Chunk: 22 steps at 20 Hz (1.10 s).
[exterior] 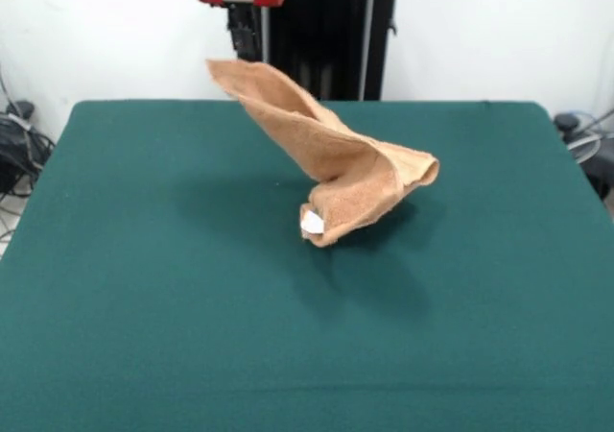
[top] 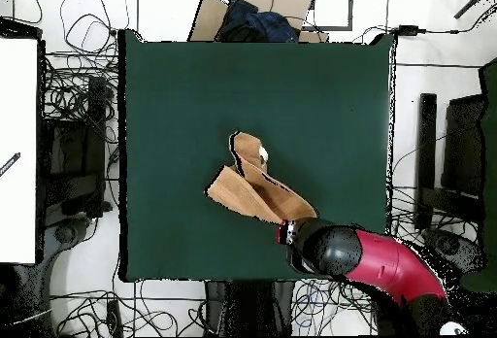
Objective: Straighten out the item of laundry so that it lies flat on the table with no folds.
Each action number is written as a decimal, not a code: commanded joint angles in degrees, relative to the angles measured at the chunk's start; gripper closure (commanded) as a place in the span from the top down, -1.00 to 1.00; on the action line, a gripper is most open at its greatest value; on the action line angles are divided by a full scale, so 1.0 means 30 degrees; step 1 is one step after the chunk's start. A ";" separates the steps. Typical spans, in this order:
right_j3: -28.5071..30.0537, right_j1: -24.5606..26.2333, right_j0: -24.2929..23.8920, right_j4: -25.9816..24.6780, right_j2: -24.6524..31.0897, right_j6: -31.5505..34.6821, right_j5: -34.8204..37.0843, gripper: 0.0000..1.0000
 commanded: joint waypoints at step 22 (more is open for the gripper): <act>-0.1243 0.1405 0.1997 -0.0785 0.0335 0.2150 -0.1614 -1.00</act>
